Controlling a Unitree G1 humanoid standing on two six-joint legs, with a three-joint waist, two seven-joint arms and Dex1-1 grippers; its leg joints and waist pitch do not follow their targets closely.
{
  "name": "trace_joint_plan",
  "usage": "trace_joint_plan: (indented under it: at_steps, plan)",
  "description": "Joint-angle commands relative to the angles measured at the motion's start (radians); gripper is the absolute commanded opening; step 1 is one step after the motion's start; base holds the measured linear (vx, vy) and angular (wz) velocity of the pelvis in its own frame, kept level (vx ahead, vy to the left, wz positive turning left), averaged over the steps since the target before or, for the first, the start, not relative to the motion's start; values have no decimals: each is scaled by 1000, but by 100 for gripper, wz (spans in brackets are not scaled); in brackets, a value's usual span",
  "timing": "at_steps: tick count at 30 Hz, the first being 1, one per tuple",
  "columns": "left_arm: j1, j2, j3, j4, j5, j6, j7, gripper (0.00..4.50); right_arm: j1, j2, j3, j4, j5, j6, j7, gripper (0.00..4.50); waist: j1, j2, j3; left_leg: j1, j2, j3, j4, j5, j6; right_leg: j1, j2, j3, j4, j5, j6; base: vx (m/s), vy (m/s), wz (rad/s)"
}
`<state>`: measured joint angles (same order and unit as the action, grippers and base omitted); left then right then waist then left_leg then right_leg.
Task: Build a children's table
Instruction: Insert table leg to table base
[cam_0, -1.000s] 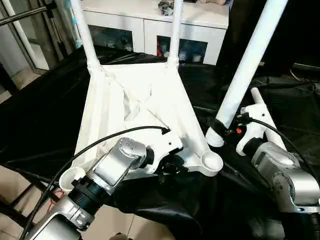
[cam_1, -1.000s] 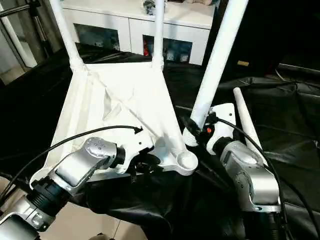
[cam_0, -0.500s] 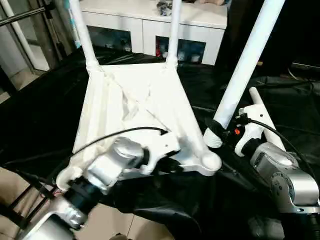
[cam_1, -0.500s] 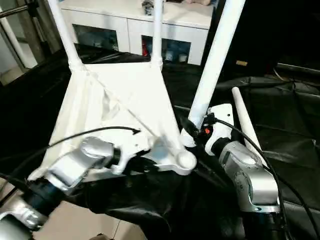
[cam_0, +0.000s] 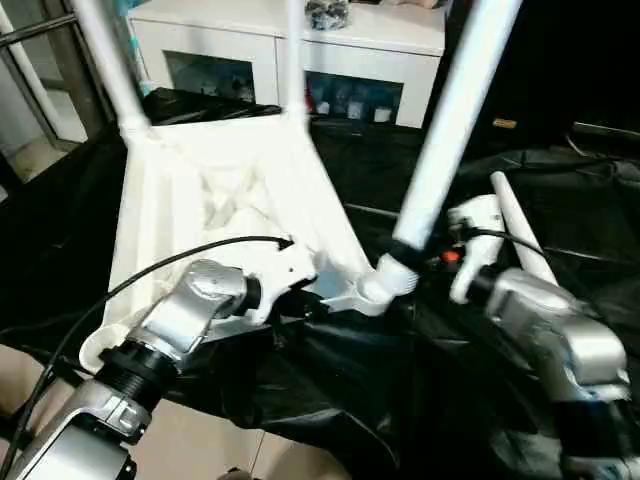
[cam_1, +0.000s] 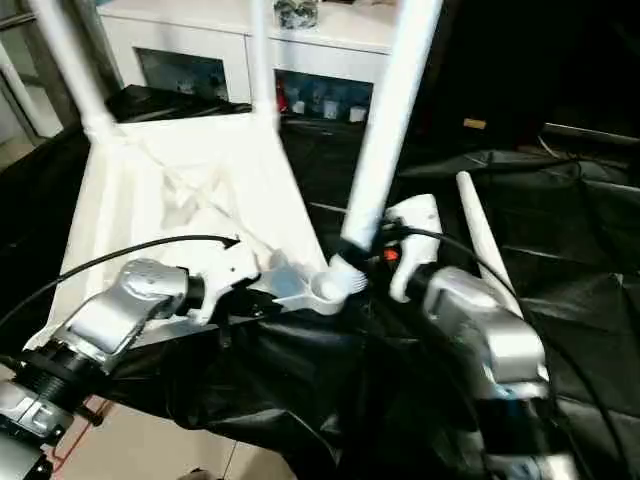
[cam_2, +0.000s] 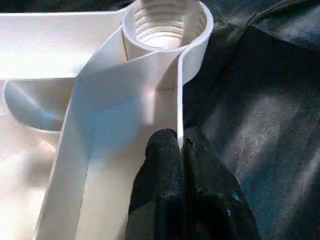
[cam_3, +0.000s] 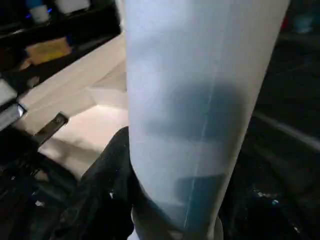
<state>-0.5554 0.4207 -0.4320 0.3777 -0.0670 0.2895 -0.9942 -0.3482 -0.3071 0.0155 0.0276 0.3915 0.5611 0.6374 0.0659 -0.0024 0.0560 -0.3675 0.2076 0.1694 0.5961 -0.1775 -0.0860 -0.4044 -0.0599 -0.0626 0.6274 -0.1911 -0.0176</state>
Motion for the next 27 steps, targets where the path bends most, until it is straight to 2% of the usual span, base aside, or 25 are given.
trace_joint_plan:
  at_steps: [1, 2, 4, 6, 8, 13, 18, 24, 25, 27]
  plan:
    - [2, -10, 20, 4, -22, -26, -14, 0, -24, -4, 17, 26, -19, -15, 16, 187, 9, -12, -69, 5, 15, 2, -63, -131, 18, 55, -71, 49, -77, -177, -168, 0, 0, 0]
    - [1, -14, 18, 9, -22, -29, -18, 0, -31, -6, 25, 43, -28, -20, 20, 187, 11, -16, -68, 3, 15, 2, -64, -127, 18, 57, -71, 49, -78, -174, -169, 0, 0, 0]
    - [-8, -26, 18, 33, -19, -49, -24, 0, -53, -2, 38, 93, -44, -36, 31, 187, 15, -15, -69, 3, 15, 2, -63, -126, 18, 57, -72, 49, -77, -177, -167, 0, 0, 0]
    - [-14, -33, 20, 47, -18, -61, -29, 0, -69, 4, 45, 128, -55, -48, 36, 187, 16, -19, -67, 4, 13, 4, -63, -136, 14, 55, -73, 49, -82, -212, -159, 0, 0, 0]
    - [-17, -35, 20, 51, -17, -70, -36, 0, -79, 8, 53, 154, -64, -59, 39, 187, 21, -16, -68, 6, 16, 2, -64, -143, 8, 54, -75, 49, -82, -234, -151, 0, 0, 0]
    - [-18, -35, 24, 58, -15, -79, -57, 0, -106, 18, 71, 220, -79, -90, 47, 187, 23, -18, -69, 4, 16, 2, -64, -122, 13, 57, -73, 49, -74, -171, -164, 0, 0, 0]
    - [-17, -37, 28, 66, -10, -83, -64, 0, -120, 29, 74, 256, -80, -99, 64, 187, 23, -18, -66, 5, 16, 2, -66, -151, 7, 56, -75, 49, -83, -245, -147, 0, 0, 0]
    - [-19, -42, 40, 76, -4, -75, -63, 0, -104, 36, 43, 282, -55, -110, 76, 187, 22, -20, -67, 6, 17, 2, -66, -148, 9, 55, -74, 49, -82, -234, -148, 0, 0, 0]
    - [-20, -43, 45, 77, -5, -68, -57, 0, -86, 42, 19, 285, -38, -113, 70, 187, 23, -17, -67, 6, 17, 1, -66, -148, 10, 55, -75, 49, -82, -236, -150, 0, 0, 0]
    - [-22, -45, 50, 79, -7, -62, -53, 0, -64, 50, -9, 289, -21, -119, 62, 187, 27, -18, -68, 7, 18, 2, -65, -146, 14, 54, -76, 50, -82, -228, -150, 0, 0, 0]
